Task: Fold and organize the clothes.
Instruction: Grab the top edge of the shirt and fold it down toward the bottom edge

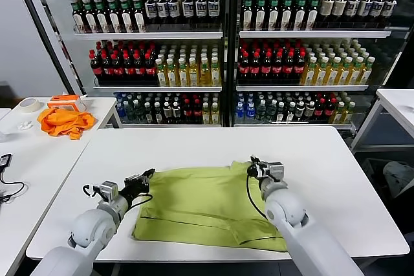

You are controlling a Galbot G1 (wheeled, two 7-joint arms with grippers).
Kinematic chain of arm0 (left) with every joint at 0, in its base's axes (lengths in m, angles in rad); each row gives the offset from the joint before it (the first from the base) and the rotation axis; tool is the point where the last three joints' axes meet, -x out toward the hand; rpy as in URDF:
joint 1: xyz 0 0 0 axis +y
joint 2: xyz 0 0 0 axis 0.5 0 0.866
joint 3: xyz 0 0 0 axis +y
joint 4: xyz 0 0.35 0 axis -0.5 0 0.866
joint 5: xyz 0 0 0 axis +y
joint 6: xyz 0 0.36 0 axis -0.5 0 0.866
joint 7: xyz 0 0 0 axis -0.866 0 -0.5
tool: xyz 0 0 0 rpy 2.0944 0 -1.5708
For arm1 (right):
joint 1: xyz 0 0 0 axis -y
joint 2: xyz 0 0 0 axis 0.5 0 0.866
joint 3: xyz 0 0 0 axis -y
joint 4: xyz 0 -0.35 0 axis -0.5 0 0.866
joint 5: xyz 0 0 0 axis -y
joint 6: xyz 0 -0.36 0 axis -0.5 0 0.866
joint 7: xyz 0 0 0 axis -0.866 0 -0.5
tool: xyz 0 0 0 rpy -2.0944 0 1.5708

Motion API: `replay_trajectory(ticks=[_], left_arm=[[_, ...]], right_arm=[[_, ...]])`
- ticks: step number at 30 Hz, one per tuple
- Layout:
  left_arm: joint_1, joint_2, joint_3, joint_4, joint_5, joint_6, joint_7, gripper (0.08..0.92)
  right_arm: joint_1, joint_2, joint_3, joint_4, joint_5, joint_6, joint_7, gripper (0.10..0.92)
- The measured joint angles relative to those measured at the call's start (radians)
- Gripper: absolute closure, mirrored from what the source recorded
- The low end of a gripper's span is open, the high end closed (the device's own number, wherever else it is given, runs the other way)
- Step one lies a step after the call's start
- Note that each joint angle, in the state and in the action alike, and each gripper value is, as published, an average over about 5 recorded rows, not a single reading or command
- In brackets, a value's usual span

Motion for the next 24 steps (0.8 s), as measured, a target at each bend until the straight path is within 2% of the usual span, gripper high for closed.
replay_trajectory(ticks=[11, 24], left_arm=[[0.071, 0.019, -0.029, -0.04, 0.0, -0.026, 0.002, 0.916], [0.127, 0.036, -0.058, -0.079, 0.009, -0.031, 0.01, 0.916]], right_arm=[[-0.15, -0.034, 0.054, 0.137, -0.036, -0.008, -0.007, 0.915], [-0.259, -0.038, 0.072, 0.206, -0.084, -0.007, -0.027, 0.915]])
